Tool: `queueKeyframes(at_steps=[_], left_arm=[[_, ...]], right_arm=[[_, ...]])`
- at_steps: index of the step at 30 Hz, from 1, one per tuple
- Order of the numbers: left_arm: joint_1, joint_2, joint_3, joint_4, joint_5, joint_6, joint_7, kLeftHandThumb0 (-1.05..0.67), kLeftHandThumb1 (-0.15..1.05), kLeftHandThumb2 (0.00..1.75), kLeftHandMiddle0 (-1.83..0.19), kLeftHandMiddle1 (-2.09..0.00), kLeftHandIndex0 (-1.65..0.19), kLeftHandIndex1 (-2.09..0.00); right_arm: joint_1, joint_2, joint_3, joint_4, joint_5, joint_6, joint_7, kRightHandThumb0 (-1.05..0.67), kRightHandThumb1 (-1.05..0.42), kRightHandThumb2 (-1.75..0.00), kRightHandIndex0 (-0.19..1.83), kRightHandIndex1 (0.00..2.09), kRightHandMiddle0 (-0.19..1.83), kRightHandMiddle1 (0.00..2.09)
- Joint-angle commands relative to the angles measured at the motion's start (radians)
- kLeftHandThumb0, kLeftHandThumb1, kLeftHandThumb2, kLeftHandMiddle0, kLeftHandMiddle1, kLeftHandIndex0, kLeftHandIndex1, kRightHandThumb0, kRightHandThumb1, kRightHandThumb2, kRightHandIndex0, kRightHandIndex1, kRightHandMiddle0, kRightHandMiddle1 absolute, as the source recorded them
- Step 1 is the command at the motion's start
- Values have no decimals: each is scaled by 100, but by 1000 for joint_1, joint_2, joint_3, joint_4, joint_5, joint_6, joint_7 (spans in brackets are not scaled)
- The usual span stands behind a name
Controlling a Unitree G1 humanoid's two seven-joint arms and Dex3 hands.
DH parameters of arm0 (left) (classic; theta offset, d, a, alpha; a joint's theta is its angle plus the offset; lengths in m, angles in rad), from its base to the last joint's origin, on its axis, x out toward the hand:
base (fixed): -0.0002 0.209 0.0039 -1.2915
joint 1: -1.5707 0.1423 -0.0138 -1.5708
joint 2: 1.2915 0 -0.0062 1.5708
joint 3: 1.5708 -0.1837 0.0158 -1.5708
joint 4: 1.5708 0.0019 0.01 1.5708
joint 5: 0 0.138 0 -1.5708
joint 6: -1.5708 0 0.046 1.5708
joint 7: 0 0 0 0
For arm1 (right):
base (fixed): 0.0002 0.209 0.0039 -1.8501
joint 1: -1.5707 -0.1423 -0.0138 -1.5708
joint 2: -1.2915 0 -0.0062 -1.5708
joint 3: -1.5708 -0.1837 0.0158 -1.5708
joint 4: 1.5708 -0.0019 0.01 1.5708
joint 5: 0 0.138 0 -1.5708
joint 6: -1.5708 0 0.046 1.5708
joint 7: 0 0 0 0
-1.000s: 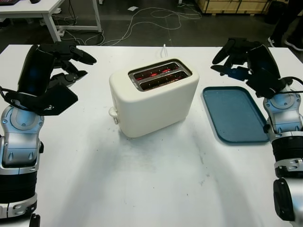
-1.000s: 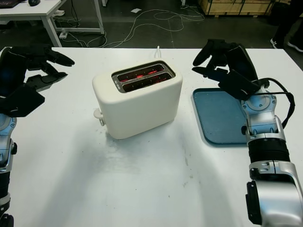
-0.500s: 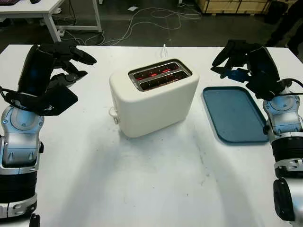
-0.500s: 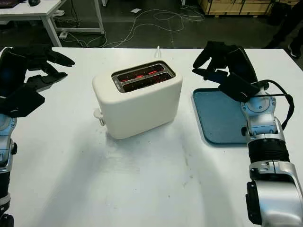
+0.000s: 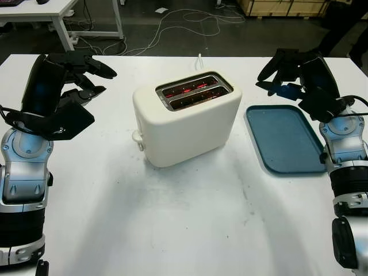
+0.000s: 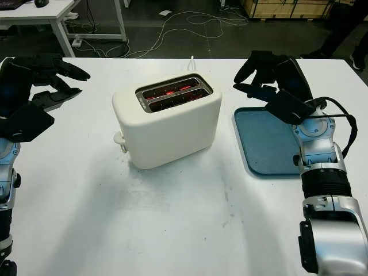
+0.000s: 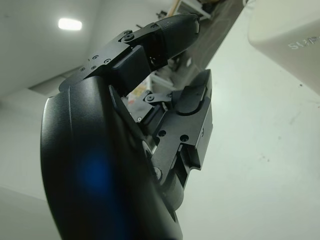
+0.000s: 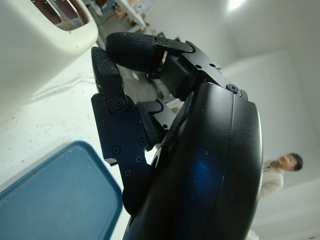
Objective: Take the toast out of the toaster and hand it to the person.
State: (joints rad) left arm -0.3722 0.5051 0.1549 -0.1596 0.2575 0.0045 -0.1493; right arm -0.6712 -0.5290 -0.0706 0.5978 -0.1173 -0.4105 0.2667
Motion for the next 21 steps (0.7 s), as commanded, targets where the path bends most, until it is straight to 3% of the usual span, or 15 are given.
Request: queueKeyframes(at_steps=[1, 21], left_arm=[[-6, 6, 0, 10, -10, -21, 0, 15, 85, 0, -95, -110, -96, -59], [-2, 4, 0, 0, -7, -8, 4, 15, 85, 0, -92, -113, -95, -61]], right_arm=[[-11, -9, -1, 2, 0, -14, -5, -30, -92, -7, 95, 138, 84, 119], [-18, -5, -9, 22, 16, -23, 1, -36, -92, -5, 97, 139, 86, 117]])
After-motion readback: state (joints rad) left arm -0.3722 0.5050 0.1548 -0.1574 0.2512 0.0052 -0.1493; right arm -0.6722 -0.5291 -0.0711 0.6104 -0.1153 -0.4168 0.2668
